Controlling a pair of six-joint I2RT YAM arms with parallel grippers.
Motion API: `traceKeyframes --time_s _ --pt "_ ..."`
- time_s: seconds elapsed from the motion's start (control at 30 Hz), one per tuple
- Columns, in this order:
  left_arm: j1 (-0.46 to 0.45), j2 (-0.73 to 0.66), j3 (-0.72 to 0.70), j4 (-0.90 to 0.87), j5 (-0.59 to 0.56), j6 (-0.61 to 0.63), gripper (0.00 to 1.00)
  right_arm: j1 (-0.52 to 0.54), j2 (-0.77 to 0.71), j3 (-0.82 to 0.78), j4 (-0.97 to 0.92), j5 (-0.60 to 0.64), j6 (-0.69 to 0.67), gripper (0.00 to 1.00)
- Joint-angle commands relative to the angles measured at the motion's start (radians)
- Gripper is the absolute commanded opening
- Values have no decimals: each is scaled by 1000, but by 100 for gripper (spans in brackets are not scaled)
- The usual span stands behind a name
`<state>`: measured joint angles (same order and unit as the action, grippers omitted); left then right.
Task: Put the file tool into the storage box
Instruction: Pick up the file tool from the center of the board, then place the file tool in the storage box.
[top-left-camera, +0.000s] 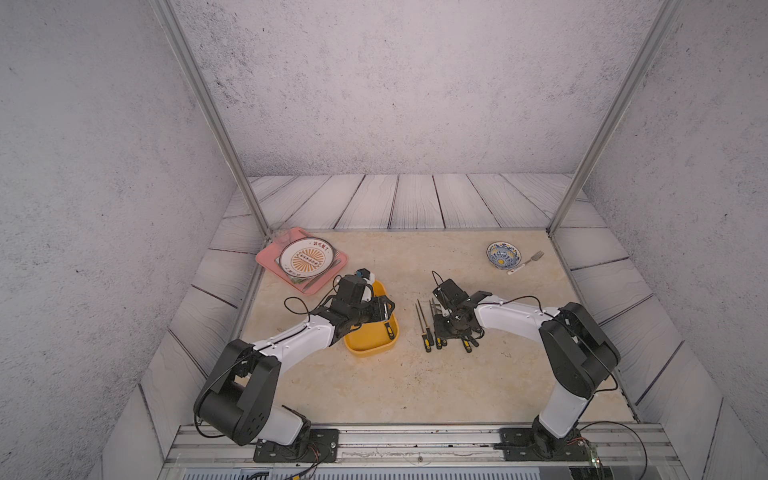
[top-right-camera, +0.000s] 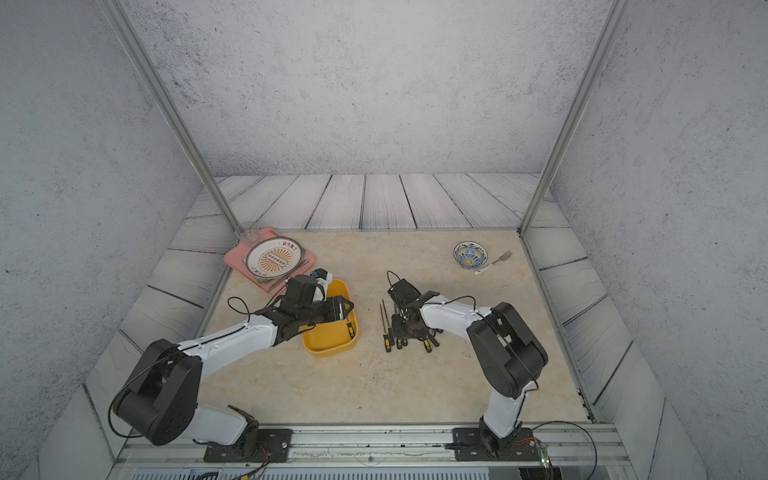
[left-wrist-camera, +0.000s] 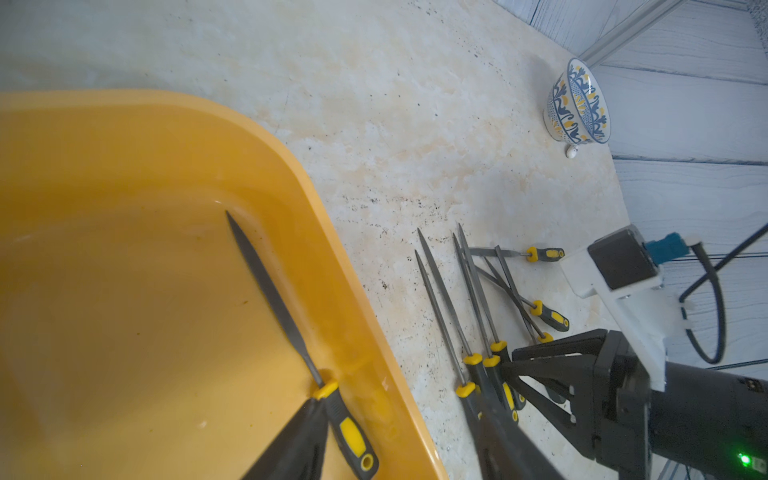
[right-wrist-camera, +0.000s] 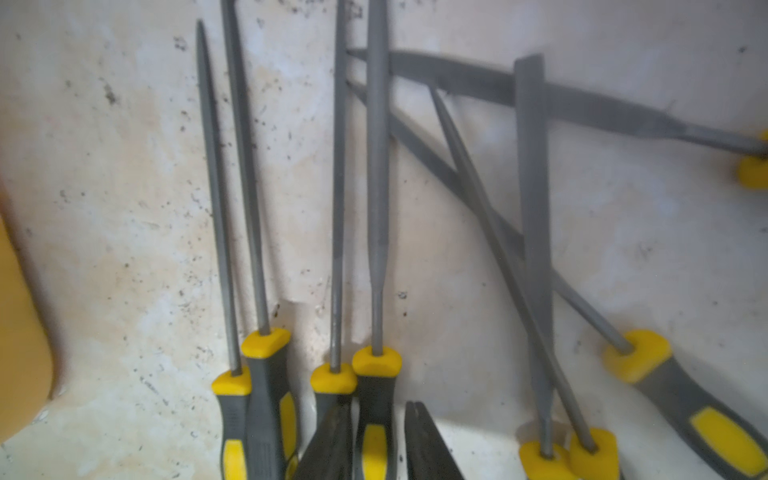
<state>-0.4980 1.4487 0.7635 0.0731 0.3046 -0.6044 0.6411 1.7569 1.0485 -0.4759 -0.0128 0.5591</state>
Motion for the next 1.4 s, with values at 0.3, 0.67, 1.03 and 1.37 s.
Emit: traceKeyframes --time_s 0.3,0.67,1.03,1.37 --pt "-8 -7 -8 22 11 9 66 -33 64 -57 -73 -15 19 28" --pt "-8 -15 -10 44 41 11 67 -33 -15 -68 12 -136 12 6" --pt "-22 26 -22 171 190 -15 73 7 -73 -9 212 -518 -10 6" --pt "-25 58 2 169 217 -11 72 28 -68 157 177 -576 -38 6"
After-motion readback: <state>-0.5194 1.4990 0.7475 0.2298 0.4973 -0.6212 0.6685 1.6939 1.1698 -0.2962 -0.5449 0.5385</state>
